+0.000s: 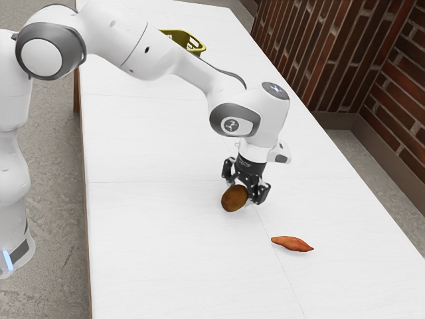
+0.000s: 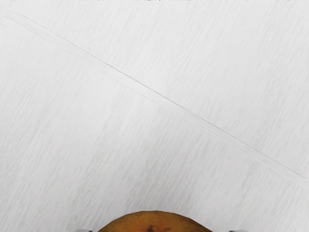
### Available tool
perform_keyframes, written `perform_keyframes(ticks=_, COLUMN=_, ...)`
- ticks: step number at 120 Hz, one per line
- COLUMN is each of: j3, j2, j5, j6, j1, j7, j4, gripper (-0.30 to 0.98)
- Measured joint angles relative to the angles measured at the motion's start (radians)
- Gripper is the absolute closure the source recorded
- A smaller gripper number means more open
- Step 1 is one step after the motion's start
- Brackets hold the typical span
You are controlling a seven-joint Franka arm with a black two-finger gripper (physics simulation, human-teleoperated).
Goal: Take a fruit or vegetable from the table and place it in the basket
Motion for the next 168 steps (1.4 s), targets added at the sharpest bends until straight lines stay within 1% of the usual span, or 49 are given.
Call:
perform_keyframes(ticks=26, j3=-0.002, j2=-0.021, j5=0.008, j6=-0.013, j1=0.001, j7=-0.003, j4=0.009, gripper=0.42)
perform_keyframes(ticks=36, j3=-0.002, j2=-0.075, j5=0.010, j6=-0.055, j1=0.001, j7=-0.004, j4=0.059, gripper=0.45)
perform_keyframes(ticks=43, j3=-0.001, j2=-0.099, j5=0.011, j6=-0.096, j1=0.001, j7=-0.004, j4=0.100, gripper=0.42)
perform_keyframes(ticks=59, j3=-0.008, j2=-0.159, j5=0.013, j6=-0.188, j1=0.064, j7=0.001, j4=0.120, gripper=0.43)
perform_keyframes(ticks=72, j3=-0.039, j2=-0.183, j5=0.012, j6=-0.253, j1=0.154, j7=0.012, j4=0.120, gripper=0.44)
perform_keyframes(ticks=82, j3=-0.098, j2=-0.208, j5=0.009, j6=-0.299, j1=0.275, j7=0.024, j4=0.117, gripper=0.44)
perform_keyframes(ticks=91, j3=-0.120, j2=-0.229, j5=0.006, j6=-0.331, j1=0.396, j7=0.038, j4=0.113, gripper=0.44)
perform_keyframes(ticks=105, j3=-0.122, j2=-0.244, j5=0.004, j6=-0.367, j1=0.602, j7=0.063, j4=0.113, gripper=0.41)
perform_keyframes(ticks=111, j3=-0.091, j2=-0.244, j5=0.003, j6=-0.378, j1=0.635, j7=0.073, j4=0.117, gripper=0.41)
perform_keyframes(ticks=116, j3=-0.053, j2=-0.240, j5=0.004, j6=-0.384, j1=0.641, j7=0.081, j4=0.124, gripper=0.42)
perform_keyframes(ticks=122, j3=-0.001, j2=-0.208, j5=0.009, j6=-0.390, j1=0.635, j7=0.089, j4=0.162, gripper=0.42)
perform_keyframes(ticks=128, j3=0.053, j2=-0.146, j5=0.028, j6=-0.394, j1=0.617, j7=0.096, j4=0.237, gripper=0.42)
perform_keyframes(ticks=136, j3=0.105, j2=-0.020, j5=0.068, j6=-0.399, j1=0.613, j7=0.105, j4=0.379, gripper=0.40)
perform_keyframes(ticks=145, j3=0.125, j2=0.145, j5=0.131, j6=-0.402, j1=0.642, j7=0.114, j4=0.561, gripper=0.40)
perform_keyframes(ticks=149, j3=0.140, j2=0.198, j5=0.161, j6=-0.396, j1=0.644, j7=0.119, j4=0.621, gripper=0.41)
perform_keyframes(ticks=160, j3=0.211, j2=0.269, j5=0.216, j6=-0.350, j1=0.648, j7=0.134, j4=0.697, gripper=0.42)
perform_keyframes(ticks=168, j3=0.234, j2=0.319, j5=0.251, j6=-0.294, j1=0.648, j7=0.145, j4=0.738, gripper=0.42)
